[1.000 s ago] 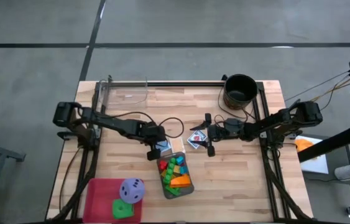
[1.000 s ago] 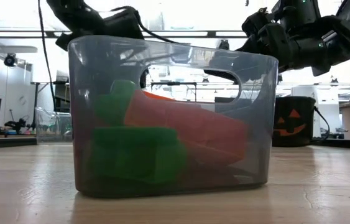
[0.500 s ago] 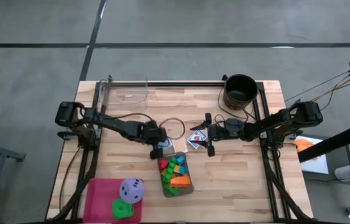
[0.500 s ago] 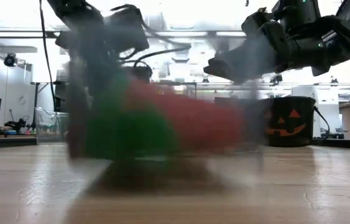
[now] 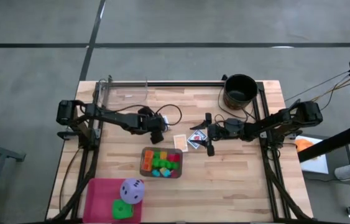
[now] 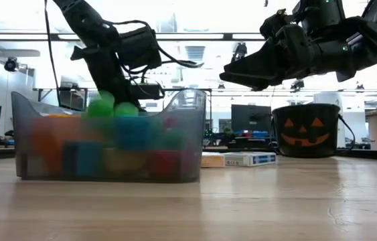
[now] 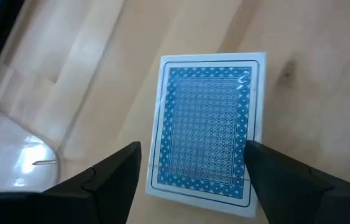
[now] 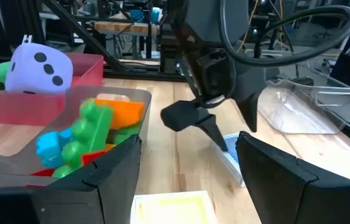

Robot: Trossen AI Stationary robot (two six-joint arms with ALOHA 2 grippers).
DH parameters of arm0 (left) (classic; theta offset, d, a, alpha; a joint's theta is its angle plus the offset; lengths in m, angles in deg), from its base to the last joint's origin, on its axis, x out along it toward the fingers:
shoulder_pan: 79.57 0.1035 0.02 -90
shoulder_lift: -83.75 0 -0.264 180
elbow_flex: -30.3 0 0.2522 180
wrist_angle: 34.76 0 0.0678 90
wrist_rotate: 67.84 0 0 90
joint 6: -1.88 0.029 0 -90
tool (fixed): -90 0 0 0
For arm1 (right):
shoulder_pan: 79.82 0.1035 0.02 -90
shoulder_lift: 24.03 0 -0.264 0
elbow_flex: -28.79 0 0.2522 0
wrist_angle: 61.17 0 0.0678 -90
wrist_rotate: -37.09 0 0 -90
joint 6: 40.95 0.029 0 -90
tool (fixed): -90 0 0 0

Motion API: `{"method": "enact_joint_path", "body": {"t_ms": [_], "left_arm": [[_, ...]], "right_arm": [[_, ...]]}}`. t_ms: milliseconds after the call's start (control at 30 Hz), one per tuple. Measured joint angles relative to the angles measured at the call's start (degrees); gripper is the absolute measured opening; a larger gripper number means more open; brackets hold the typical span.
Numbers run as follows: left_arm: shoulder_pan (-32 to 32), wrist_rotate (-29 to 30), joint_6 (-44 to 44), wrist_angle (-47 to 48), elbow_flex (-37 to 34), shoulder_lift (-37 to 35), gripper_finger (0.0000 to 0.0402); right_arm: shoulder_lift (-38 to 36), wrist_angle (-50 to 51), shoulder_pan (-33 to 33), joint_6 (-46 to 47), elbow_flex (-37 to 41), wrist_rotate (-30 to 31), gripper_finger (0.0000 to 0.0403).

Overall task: Pick & Place Toys
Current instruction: Put the blue playing card into the transparent bin

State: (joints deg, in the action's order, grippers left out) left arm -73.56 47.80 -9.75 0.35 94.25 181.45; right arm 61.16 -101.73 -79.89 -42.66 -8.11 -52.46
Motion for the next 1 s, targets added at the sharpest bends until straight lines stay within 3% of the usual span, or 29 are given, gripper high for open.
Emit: {"method": "enact_joint_path", "body": {"t_ms": [133,300,567,700,867,1000], "left_arm": [[0.0,-0.9,0.9,-0.4,0.0,0.0,0.0287],[0.0,-7.3,2.8,-2.7,0.0,-0.1,0.0287],[0.2,-7.4,4.3,-3.8,0.0,-1.1,0.0291],[0.2,-7.7,3.7,-4.4,0.1,-2.7,0.0322],[1.1,-15.5,3.6,-4.3,1.4,-3.1,0.0386],[2.1,-18.2,2.1,-4.2,1.6,-1.8,0.039]], "right_arm": [[0.0,0.0,0.0,0.0,0.0,0.0,0.0261],[0.0,0.0,0.0,0.0,0.0,0.0,0.0261],[0.0,0.0,0.0,0.0,0.0,0.0,0.0261],[0.0,0.2,0.0,0.0,0.0,0.0,0.0261],[0.0,0.5,0.0,0.0,0.0,0.0,0.0261],[0.0,0.5,0.0,0.1,0.0,0.0,0.0261]]}}
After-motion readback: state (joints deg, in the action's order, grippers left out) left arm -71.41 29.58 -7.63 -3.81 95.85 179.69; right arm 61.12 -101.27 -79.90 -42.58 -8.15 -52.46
